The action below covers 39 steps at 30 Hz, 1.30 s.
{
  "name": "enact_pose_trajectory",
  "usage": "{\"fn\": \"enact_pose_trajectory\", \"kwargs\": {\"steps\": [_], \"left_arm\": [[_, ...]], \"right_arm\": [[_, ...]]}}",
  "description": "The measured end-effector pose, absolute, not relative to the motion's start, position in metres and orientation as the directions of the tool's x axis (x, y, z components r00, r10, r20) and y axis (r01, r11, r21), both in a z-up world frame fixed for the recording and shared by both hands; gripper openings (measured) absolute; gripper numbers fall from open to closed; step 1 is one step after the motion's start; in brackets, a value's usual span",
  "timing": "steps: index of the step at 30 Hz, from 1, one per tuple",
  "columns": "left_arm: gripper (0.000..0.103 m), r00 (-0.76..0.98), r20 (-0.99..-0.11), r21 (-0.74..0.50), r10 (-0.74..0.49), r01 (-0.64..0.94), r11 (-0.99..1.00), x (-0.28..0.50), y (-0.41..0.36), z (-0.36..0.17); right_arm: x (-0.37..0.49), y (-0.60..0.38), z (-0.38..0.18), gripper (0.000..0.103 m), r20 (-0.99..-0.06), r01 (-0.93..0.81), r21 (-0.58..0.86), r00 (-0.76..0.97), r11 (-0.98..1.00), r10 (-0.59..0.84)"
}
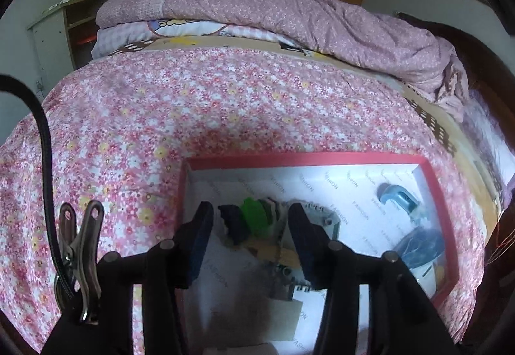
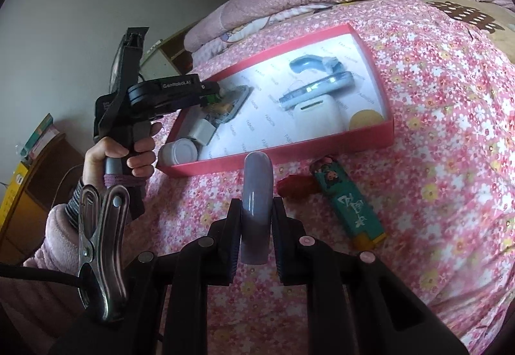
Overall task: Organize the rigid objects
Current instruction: 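Open the left tool over the tray while the right tool carries the grey holder, then lower the grey curved holder into the tray and open the right tool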
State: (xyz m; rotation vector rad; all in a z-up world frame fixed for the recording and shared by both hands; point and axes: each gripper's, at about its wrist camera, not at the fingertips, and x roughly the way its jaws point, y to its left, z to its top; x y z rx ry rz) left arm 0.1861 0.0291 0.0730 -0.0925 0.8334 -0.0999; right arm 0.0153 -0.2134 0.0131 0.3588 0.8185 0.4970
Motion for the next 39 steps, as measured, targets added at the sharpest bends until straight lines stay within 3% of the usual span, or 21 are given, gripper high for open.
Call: {"fn": "enact_pose_trajectory", "kwargs": {"steps": [24,39], "left_arm": [[0.056,0.689,-0.714,-0.106,-0.128,0.075,0.992,0.104,0.028,0.094],[0.056,0.669,-0.726,-0.136,-0.159,0.087,0.987,0.096,0.021,0.08]], "right_arm": [[0.099,-0.213,0.065,0.019,-0.621,-0.242,0.37,0.653,0.897,0.432],[0.166,-0.191,0.051,0.019,-0.694,-0.232,0.293,0.616,0.928,0.373]]}}
